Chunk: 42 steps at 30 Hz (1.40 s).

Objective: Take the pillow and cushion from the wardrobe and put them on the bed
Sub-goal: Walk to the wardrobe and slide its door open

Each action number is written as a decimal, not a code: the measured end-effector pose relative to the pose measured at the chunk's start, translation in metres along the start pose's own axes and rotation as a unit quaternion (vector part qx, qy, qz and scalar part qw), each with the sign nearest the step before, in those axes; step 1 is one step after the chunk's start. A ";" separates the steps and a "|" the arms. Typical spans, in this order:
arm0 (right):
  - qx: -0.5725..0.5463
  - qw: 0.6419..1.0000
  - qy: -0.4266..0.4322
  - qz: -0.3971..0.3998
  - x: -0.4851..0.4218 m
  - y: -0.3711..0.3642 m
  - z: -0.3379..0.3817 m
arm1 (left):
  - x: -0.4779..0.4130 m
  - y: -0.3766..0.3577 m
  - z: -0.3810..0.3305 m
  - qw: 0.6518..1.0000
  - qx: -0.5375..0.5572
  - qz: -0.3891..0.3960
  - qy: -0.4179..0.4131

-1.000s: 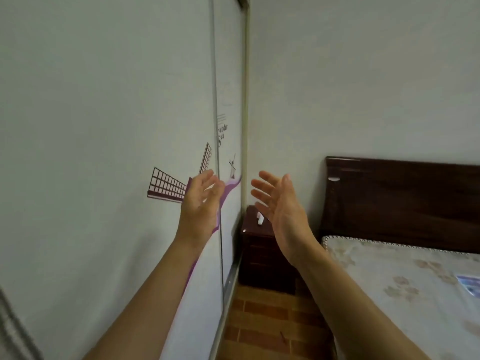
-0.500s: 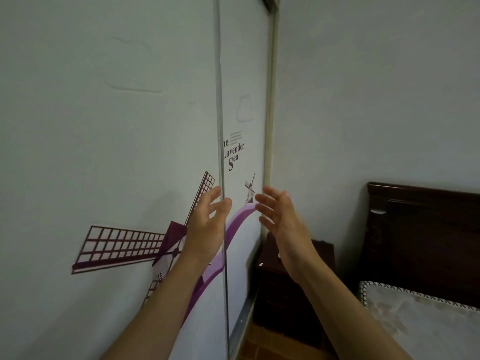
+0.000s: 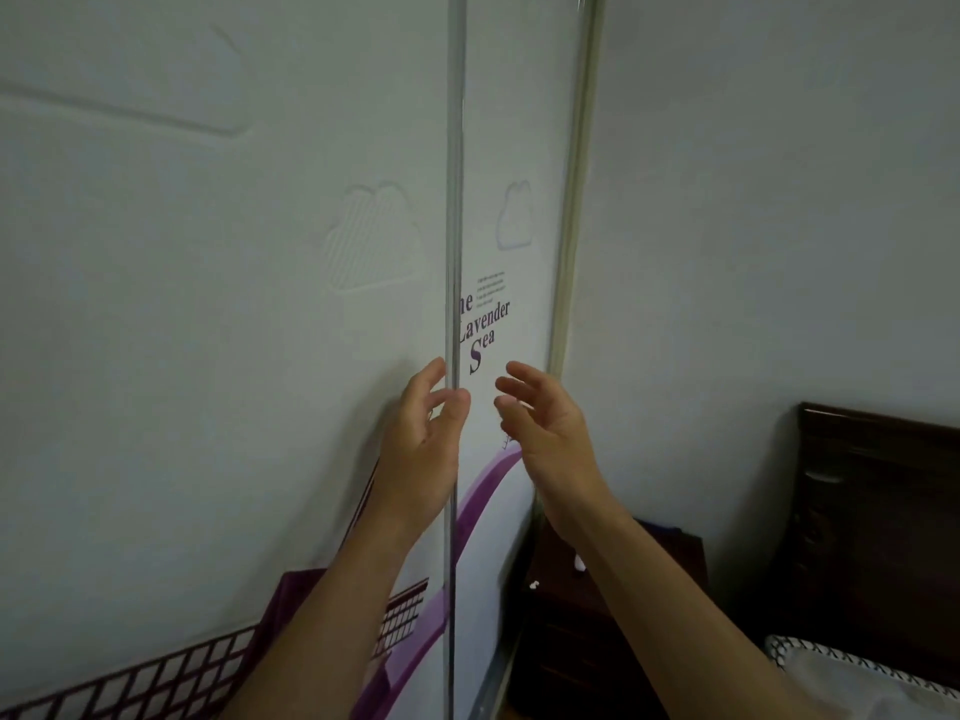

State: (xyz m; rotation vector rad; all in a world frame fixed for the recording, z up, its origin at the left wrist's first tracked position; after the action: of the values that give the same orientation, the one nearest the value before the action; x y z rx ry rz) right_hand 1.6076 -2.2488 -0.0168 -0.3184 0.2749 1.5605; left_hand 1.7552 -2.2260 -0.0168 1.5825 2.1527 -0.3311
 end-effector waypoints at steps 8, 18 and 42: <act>0.081 0.993 0.065 -0.061 -0.075 -0.017 -0.024 | -0.038 -0.027 0.013 0.999 -0.034 0.041 -0.011; 0.055 0.984 0.152 0.068 -0.127 -0.044 -0.062 | -0.059 -0.041 0.025 0.995 -0.070 -0.047 -0.046; 0.089 0.983 0.159 0.028 -0.237 0.002 -0.110 | -0.155 -0.117 0.080 0.996 0.021 -0.082 0.003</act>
State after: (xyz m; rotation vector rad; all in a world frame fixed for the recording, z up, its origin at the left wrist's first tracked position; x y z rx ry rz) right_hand 1.6098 -2.5101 -0.0315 -0.4220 0.6741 1.5239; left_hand 1.6989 -2.4284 -0.0190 1.4327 2.2997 -0.4270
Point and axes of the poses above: each hand's wrist, its own x-axis away from the middle knuckle, its own y-axis out of the back of the hand, z = x × y, the point moved 9 cm from there along -x, towards the middle knuckle, and after that the axes turned 2 degrees about -z, right-handed, at the moved point
